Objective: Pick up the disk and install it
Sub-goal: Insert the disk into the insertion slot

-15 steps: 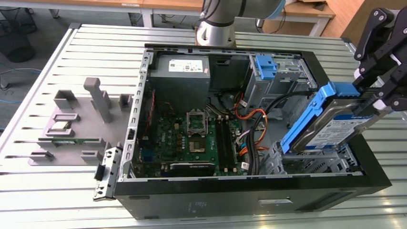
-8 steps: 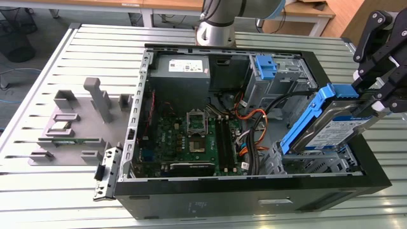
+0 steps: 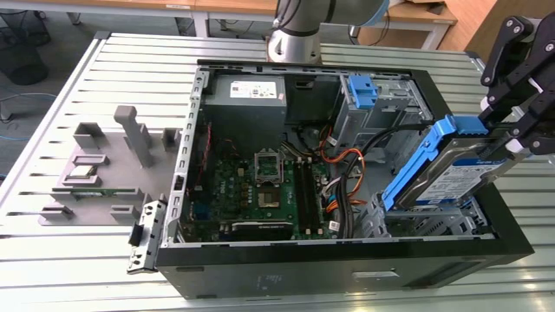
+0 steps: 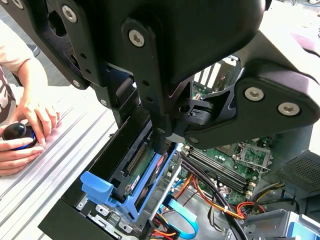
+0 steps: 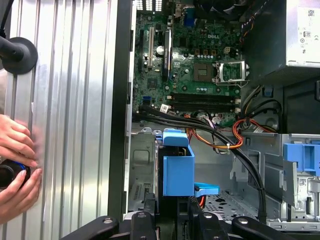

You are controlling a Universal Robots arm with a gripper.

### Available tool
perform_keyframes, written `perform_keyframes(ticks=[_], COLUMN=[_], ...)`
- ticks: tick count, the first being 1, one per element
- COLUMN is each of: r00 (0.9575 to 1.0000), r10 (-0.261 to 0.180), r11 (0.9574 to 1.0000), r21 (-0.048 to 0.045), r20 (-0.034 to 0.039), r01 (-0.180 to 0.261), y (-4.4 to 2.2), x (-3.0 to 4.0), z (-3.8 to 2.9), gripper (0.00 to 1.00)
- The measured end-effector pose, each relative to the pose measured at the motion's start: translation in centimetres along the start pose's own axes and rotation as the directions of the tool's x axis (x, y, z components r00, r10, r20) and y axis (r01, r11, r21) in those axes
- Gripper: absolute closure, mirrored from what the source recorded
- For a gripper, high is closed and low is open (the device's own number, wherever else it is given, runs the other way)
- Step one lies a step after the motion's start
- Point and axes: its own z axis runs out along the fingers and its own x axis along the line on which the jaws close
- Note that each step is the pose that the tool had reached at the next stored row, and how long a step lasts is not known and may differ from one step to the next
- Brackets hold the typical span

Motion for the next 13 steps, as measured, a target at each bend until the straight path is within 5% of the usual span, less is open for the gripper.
perform_keyframes(ticks=[13], r00=[1.0000], r10=[0.006], r11=[1.0000], r21=[0.0003], r20=[0.0010], r01=[-0.006], y=[-0.07], x=[-0.20], z=[0.23], gripper=[0.65])
